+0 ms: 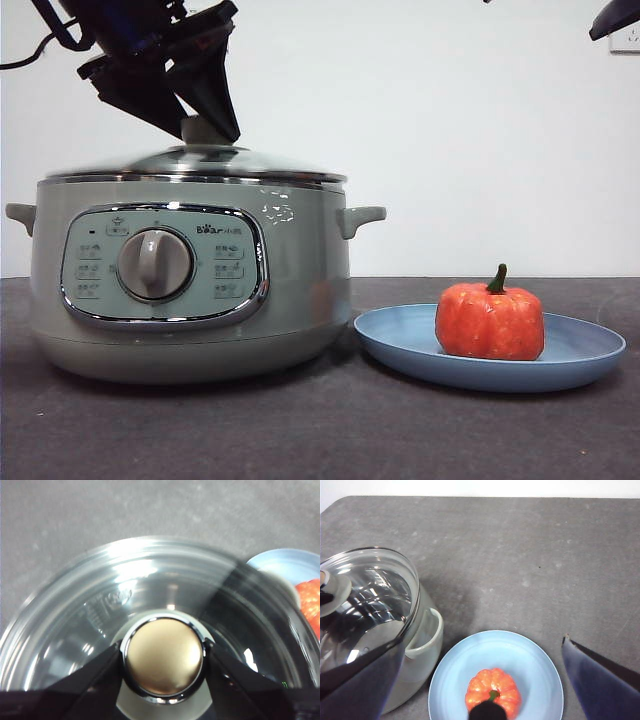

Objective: Take the pumpkin out from the steamer,put the pumpkin in the blue plate,close the lid

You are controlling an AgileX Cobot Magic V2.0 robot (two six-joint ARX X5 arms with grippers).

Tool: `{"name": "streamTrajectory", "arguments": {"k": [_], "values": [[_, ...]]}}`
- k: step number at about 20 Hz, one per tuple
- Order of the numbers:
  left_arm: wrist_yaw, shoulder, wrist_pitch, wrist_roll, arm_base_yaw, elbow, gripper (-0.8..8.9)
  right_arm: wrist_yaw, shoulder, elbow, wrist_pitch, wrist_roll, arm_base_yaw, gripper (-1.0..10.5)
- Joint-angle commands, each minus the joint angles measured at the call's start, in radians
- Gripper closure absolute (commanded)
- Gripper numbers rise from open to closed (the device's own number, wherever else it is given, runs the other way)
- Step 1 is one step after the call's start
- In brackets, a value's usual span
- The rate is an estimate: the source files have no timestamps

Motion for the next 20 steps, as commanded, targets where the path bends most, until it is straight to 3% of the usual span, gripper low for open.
{"name": "streamTrajectory", "arguments": {"k": [1,17,19,20], "values": [[-0.005,-0.001,0.007,-0.003,-0.002,0.005,8.23,0.006,0.0,-0.009,0.003,0.009,0.0,4.1],[-0.005,-0.001,-0.042,-0.001,-0.001,0.005,8.02,0.005,0.0,-0.009,-0.005,0.009,0.0,4.1],[-0.005,-0.001,-0.038,-0.001,-0.001,0.005,7.1,0.005,0.0,-0.009,-0.009,0.009,0.0,4.1],[-0.005,-0.001,-0.036,-0.001,-0.001,0.005,6.01,0.004,0.0,-0.009,-0.012,0.009,0.0,4.1]]}}
